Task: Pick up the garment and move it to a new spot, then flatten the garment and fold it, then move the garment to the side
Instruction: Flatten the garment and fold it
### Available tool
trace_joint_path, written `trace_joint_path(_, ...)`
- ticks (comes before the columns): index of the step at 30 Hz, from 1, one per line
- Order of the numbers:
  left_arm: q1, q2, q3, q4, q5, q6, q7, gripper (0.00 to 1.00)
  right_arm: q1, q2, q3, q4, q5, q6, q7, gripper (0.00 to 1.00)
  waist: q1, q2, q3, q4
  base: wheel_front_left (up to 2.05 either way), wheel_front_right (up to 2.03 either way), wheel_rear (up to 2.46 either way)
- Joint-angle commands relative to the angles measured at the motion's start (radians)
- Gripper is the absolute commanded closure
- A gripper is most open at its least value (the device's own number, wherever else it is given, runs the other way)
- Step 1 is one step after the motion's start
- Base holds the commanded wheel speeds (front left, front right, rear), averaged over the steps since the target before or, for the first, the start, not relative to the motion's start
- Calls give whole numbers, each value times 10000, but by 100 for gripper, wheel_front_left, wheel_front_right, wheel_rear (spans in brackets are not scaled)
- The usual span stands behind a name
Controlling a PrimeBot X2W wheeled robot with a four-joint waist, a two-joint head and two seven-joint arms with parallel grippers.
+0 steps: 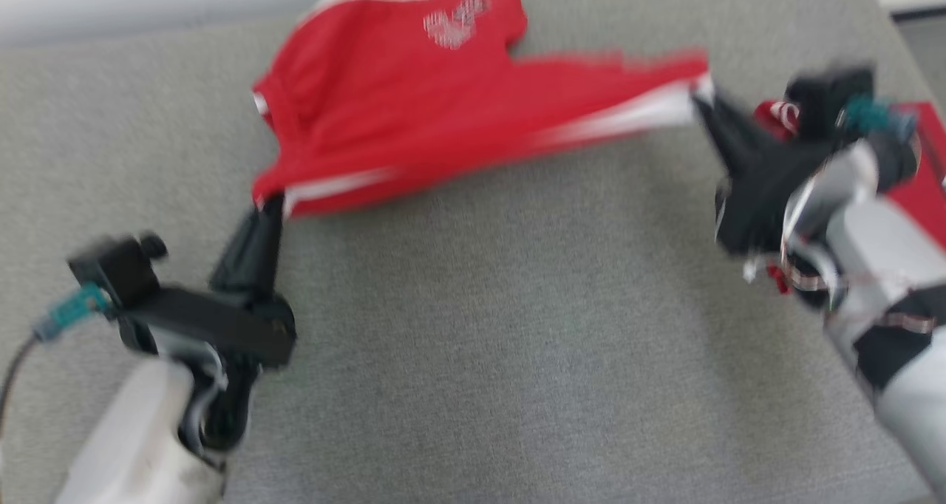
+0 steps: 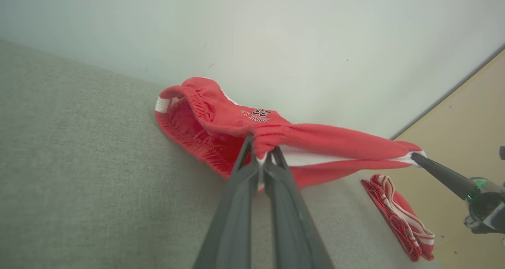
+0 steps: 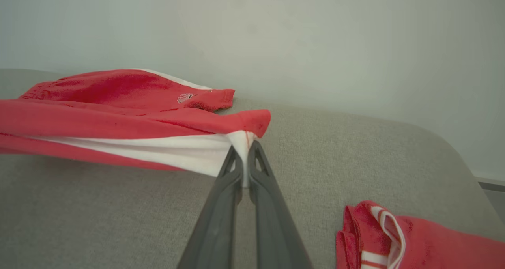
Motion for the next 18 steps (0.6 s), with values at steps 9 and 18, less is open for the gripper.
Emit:
trace_joint_path(9,2325,244,-130,169,843,676,-191,100,3662,-787,-1215,-1932,104,-66,2444,100,3,2,-2082,170,0,0,0)
trace_joint_path(18,4241,269,-114,-372,563,1190,-143,100,7725,-159,-3350,-5386,-747,-79,5241,100,3,2,-2412,271,0,0,0)
